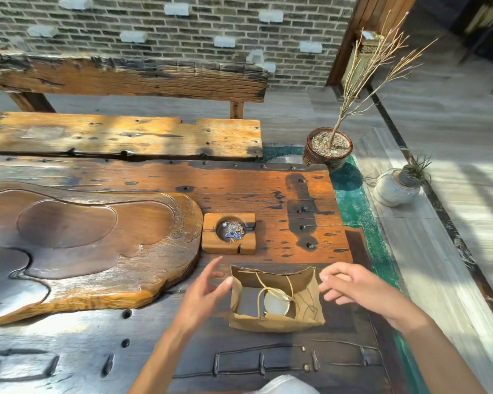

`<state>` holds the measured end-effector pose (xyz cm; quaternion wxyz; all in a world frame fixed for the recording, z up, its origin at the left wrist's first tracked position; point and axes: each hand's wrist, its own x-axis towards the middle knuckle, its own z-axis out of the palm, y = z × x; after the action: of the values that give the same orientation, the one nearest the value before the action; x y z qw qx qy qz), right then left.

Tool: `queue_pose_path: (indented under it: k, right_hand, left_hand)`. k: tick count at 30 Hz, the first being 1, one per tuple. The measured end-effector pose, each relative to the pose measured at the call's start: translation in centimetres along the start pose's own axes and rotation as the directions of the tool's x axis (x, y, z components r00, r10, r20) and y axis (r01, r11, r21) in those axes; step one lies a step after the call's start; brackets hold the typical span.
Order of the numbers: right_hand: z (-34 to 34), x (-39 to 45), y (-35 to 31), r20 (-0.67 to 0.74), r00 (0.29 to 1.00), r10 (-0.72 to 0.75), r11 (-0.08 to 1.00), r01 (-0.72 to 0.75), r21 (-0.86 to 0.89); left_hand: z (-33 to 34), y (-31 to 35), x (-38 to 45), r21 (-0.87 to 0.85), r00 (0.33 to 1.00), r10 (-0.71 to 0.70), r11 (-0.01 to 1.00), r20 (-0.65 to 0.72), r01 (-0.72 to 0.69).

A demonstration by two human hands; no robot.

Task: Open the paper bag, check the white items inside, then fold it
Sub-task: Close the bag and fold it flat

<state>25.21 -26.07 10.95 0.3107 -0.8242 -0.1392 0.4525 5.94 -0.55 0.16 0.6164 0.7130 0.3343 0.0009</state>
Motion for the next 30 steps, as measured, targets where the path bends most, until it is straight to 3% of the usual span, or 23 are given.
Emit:
queue_pose_path:
  k: [5, 10, 15, 22, 30]
  right_hand:
    - [0.5, 4.3, 3.8, -0.243, 0.96, 0.143, 0.956, -0.07, 0.284]
    - [3.5, 8.1, 7.7, 0.011, 0.893, 0.451, 0.772, -0.396, 0.498]
    - [5.6, 9.4, 8.8, 0.088, 0.861, 0.501, 0.704, -0.465, 0.537]
    - [5.9, 9.6, 7.8, 0.165, 0.878, 0.449, 0.667, -0.452, 0.592]
    - [5.9, 9.8, 9.4, 0.095, 0.94, 0.329, 0.705, -0.311, 0.637]
  left_hand:
    - [0.0, -0.2, 1.5, -0.245, 0.952, -0.307, 0.924, -0.018, 0.294]
    - [1.3, -1.7, 3.3, -0.25, 0.846, -0.514, 0.808, 0.144, 0.533]
    - [2.6, -3.8, 4.5, -0.334, 0.804, -0.506, 0.735, 0.311, 0.591]
    - [2.9, -4.6, 5.0, -0.32, 0.806, -0.486, 0.746, 0.339, 0.584]
    - [2.7, -4.8, 4.3, -0.4, 0.87, -0.396, 0.776, 0.293, 0.488]
